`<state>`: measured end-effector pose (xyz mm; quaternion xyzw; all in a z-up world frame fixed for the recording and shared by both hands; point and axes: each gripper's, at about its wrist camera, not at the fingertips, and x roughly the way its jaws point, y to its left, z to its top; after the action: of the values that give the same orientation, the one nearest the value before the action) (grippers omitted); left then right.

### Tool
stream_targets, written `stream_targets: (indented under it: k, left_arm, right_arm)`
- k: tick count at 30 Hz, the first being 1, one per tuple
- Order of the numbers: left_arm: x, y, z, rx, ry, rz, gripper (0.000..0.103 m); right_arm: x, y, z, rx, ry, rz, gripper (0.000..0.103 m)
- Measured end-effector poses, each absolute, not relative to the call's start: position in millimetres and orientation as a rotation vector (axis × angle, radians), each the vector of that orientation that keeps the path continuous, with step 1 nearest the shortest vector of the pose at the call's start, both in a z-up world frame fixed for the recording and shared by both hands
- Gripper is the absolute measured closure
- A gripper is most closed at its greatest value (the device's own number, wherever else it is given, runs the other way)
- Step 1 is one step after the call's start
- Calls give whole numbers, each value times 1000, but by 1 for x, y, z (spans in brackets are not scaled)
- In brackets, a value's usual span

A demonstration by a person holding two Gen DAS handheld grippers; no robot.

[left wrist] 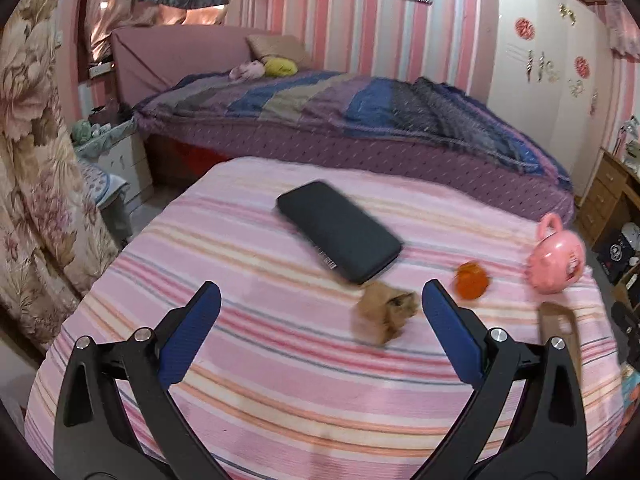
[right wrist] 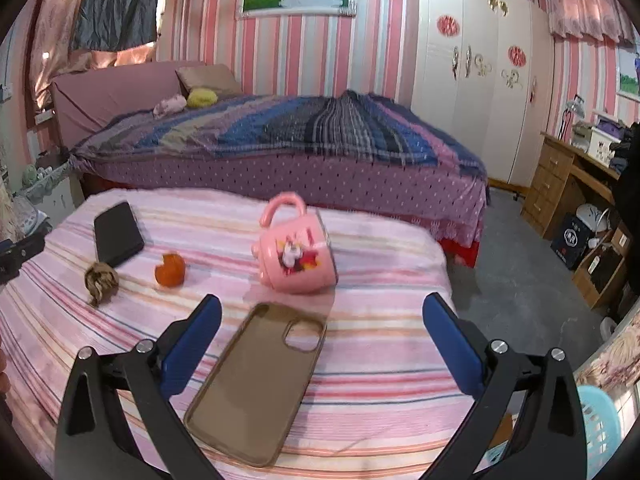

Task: Collect trash
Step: 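Move both tools back over the bed toward the crumpled brown paper, then close the left tool on the crumpled brown paper, then grasp the orange tangerine peel with the right tool while the left tool holds the paper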

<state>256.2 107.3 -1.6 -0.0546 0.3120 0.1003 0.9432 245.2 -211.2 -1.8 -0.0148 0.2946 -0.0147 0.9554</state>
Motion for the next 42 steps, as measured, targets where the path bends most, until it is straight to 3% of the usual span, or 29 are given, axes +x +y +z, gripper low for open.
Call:
stream_targets:
  k: [15, 31, 33, 36, 38, 42]
  left_arm:
    - [285, 107, -50, -103, 820, 136, 6]
    - [318, 78, -62, -86, 828, 140, 6]
    - [320, 78, -65, -102, 836, 122, 11]
    - [323, 81, -68, -137, 852, 81, 35]
    - [324, 82, -71, -157, 866, 54, 57]
    - [319, 93, -67, -215, 858, 36, 62]
  right_arm:
    - [265, -210, -33, -64, 646, -40, 5]
    - [276, -207, -47, -54, 714, -49, 5]
    - [275, -207, -49, -48, 716, -51, 5]
    - [274, -205, -53, -57, 712, -57, 5]
    - [276, -203, -55, -63, 711, -53, 5]
    - [275, -196, -53, -70, 691, -41, 5]
